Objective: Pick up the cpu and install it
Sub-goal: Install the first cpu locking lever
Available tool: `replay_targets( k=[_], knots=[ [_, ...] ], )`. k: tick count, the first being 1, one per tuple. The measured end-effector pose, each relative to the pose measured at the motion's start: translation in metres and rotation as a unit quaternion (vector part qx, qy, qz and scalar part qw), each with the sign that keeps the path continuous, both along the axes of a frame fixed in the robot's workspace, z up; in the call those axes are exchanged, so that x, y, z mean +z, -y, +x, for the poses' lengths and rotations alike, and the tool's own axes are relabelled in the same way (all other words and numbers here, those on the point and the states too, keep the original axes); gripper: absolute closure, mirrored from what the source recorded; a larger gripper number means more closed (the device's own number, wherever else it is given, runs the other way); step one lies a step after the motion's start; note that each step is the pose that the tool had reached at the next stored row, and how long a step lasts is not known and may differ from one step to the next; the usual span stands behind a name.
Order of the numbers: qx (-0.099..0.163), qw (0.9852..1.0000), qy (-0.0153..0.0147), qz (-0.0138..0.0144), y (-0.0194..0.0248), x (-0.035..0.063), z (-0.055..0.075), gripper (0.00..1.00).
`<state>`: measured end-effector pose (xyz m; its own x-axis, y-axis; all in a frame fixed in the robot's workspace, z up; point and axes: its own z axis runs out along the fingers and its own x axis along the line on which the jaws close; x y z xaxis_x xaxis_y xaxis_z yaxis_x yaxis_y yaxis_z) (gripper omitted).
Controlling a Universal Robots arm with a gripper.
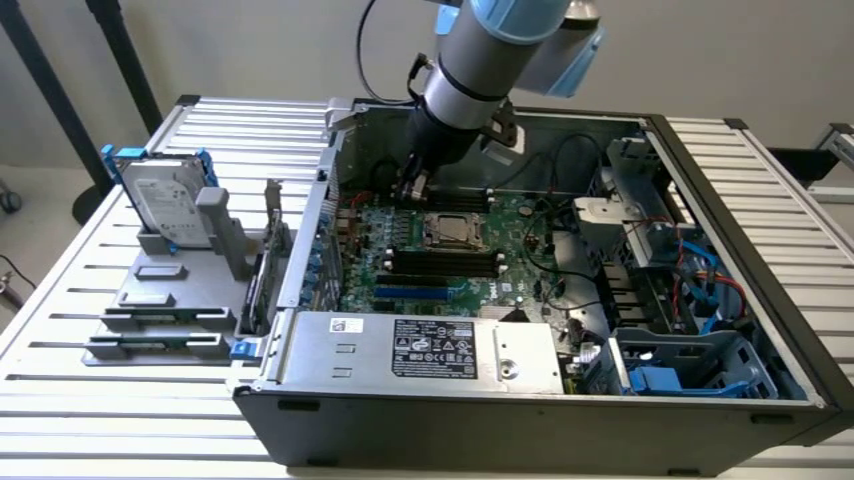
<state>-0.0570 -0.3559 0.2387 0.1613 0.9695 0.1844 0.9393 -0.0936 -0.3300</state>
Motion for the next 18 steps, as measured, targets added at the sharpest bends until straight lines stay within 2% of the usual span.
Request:
replay_targets(
  k=[4,7,9,14,18],
  knots=[
    [-0.004,1.0000,0.0000,-0.0001,0.0011,0.0003,-0.0052,0.89],
    [-0.010,0.9999,-0.0015,0.0041,0.0019,0.0028,-0.0057,0.89],
    [-0.013,0.9999,-0.0025,0.0057,0.0027,0.0046,-0.0059,0.89],
    [-0.028,0.9996,-0.0033,0.0066,0.0030,0.0057,-0.0059,0.89],
    [-0.050,0.9987,-0.0034,0.0067,0.0030,0.0058,-0.0059,0.89]
  ],
)
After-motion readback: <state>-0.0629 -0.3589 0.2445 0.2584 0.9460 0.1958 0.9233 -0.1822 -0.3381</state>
